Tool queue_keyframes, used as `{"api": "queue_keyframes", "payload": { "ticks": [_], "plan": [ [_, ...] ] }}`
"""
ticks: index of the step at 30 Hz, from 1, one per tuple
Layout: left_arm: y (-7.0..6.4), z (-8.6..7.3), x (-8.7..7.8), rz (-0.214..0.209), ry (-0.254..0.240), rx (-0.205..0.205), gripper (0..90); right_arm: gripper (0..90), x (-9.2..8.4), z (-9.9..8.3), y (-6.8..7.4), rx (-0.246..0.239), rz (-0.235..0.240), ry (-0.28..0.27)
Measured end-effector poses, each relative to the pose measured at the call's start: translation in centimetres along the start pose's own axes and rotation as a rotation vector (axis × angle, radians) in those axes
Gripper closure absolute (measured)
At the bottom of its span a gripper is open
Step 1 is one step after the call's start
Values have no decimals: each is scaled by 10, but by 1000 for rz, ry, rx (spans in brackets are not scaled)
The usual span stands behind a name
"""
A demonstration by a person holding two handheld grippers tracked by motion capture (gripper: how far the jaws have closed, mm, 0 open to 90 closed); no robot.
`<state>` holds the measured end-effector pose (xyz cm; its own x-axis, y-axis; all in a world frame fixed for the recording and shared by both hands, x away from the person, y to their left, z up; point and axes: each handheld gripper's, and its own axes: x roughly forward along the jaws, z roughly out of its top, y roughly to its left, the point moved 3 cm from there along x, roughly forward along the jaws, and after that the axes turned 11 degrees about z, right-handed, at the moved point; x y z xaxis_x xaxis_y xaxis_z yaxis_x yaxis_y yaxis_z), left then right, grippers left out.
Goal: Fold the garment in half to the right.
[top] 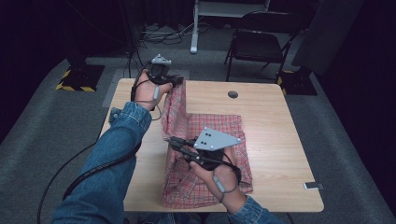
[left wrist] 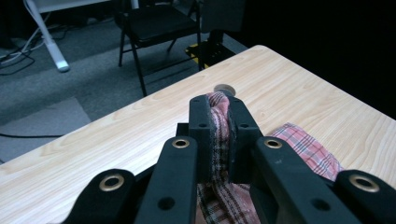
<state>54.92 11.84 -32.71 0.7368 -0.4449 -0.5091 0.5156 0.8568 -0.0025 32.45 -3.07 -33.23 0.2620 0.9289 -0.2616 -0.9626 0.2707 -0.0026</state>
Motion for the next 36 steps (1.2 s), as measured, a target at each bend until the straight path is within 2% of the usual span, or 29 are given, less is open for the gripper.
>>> {"api": "queue_keyframes", "payload": {
  "ticks": [6, 14, 24, 36],
  "plan": [
    [-18, 1, 19, -8, 20, 19, 827, 854, -27, -17, -9, 31, -42, -2],
    [-42, 0, 40, -36, 32, 27, 827, 854, -51, -35, -16, 73, -76, -14],
    [-58, 3, 53, -47, 45, 46, 826, 854, -78, -53, -24, 111, -115, -29],
    [-84, -2, 76, -100, 68, 59, 827, 854, -98, -75, -26, 139, -156, -5]
  ]
}}
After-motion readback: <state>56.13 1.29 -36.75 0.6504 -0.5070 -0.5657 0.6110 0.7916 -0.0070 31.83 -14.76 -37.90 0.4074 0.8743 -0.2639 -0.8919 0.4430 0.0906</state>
